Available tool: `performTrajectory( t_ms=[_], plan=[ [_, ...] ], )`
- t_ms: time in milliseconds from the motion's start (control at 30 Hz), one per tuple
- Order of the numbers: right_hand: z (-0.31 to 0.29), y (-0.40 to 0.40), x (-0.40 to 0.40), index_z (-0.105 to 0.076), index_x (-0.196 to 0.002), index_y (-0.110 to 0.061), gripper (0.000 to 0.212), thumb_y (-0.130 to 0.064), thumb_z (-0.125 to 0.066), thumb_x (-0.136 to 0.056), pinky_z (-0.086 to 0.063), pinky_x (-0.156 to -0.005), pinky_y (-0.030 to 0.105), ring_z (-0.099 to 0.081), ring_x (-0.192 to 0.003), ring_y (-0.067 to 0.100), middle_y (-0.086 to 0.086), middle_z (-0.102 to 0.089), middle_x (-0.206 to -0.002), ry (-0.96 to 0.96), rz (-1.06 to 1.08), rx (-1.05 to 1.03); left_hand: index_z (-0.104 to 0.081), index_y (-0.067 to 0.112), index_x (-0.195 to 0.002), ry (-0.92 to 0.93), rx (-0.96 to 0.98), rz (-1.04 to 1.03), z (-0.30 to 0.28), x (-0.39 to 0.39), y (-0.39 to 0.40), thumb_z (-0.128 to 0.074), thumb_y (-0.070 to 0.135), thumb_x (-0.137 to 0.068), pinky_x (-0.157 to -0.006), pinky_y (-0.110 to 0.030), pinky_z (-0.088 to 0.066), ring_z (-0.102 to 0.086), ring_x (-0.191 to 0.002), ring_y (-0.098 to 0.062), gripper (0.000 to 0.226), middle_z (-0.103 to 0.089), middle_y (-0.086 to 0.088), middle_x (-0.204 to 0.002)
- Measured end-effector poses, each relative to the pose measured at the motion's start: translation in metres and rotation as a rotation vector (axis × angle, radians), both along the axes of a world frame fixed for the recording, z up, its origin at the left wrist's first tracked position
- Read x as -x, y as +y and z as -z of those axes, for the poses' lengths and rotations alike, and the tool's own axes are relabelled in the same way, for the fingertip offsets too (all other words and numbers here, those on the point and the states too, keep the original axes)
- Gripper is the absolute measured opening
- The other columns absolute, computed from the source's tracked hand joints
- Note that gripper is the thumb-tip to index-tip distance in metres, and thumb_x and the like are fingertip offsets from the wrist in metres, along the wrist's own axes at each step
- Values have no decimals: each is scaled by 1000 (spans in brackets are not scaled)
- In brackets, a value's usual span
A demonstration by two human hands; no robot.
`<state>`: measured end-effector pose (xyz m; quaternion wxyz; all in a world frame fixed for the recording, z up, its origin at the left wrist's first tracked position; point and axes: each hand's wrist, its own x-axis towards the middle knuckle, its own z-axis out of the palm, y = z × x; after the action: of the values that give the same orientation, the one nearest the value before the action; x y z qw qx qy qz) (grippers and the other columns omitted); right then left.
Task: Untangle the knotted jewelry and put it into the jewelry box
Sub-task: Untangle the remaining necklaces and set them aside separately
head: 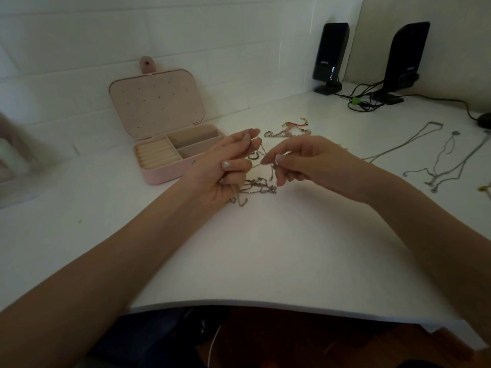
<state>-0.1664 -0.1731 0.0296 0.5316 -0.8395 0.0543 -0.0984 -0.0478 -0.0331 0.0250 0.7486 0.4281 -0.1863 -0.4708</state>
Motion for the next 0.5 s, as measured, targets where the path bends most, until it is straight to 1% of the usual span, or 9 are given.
performTrajectory(
  t_ms=[67, 133, 167, 200, 233, 300, 367, 433, 500],
  plan=[
    [0, 2, -1, -72, -96, -13, 18, -11, -55, -96, -41, -60, 13, -55, -65, 6, -4, -67, -66, 5, -4, 78, -57, 16, -94, -14, -8, -4, 0, 1, 0, -36, 15, -101, -24, -8, -14, -30, -26, -1, 22, -59, 7, -68],
    [0, 3, -1, -73, -93, -16, 13, -12, -60, -93, -44, -65, 16, -59, -65, 4, -3, -68, -66, -4, 15, 91, -58, 16, -95, -13, -5, -5, 0, 1, 0, -36, 15, -100, -24, -7, -14, -30, -26, -1, 22, -58, 7, -69],
    [0, 2, -1, -71, -91, -18, 9, -14, -63, -91, -48, -69, 22, -61, -67, 5, -2, -69, -68, -5, 25, 98, -58, 16, -96, -9, -2, -3, 0, 1, 0, -36, 15, -100, -24, -7, -14, -30, -26, -1, 22, -58, 7, -69],
    [0, 1, -1, -69, -90, -19, 5, -16, -67, -88, -50, -75, 32, -62, -70, 7, -1, -70, -69, -1, 35, 110, -58, 16, -97, -5, -1, -2, 0, 1, 0, -36, 15, -100, -24, -8, -15, -30, -26, -1, 22, -58, 7, -69],
    [1, 0, -1, -67, -89, -20, 5, -18, -69, -86, -51, -82, 42, -63, -72, 10, -1, -71, -70, 2, 44, 122, -57, 16, -97, -4, -3, -2, 0, 0, 0, -36, 14, -101, -24, -8, -15, -30, -26, -1, 22, -58, 7, -68],
    [1, 0, -1, -63, -87, -21, 10, -20, -72, -83, -50, -89, 48, -65, -75, 18, 0, -72, -70, 1, 57, 130, -57, 16, -97, -8, -7, -6, 0, 0, 0, -36, 14, -101, -23, -9, -15, -30, -26, -1, 21, -58, 7, -67],
    [2, 0, -2, -63, -83, -22, 11, -20, -74, -82, -50, -85, 49, -66, -75, 24, -1, -72, -69, -17, 71, 138, -56, 16, -96, -9, -11, -8, 0, 1, 0, -36, 14, -101, -23, -9, -15, -30, -27, -1, 21, -58, 7, -66],
    [3, -2, -3, -64, -81, -22, 10, -18, -73, -82, -49, -76, 40, -64, -69, 14, -4, -71, -67, -29, 91, 163, -56, 16, -95, -9, -19, -10, 0, 1, 0, -36, 14, -101, -23, -9, -15, -29, -27, -1, 21, -59, 7, -65],
    [4, -3, -4, -67, -83, -20, 4, -18, -71, -85, -46, -72, 30, -61, -65, 5, -6, -69, -66, -26, 103, 197, -56, 16, -95, -9, -23, -16, 0, 1, 0, -37, 13, -100, -24, -8, -15, -29, -27, -1, 20, -59, 7, -65]
  ],
)
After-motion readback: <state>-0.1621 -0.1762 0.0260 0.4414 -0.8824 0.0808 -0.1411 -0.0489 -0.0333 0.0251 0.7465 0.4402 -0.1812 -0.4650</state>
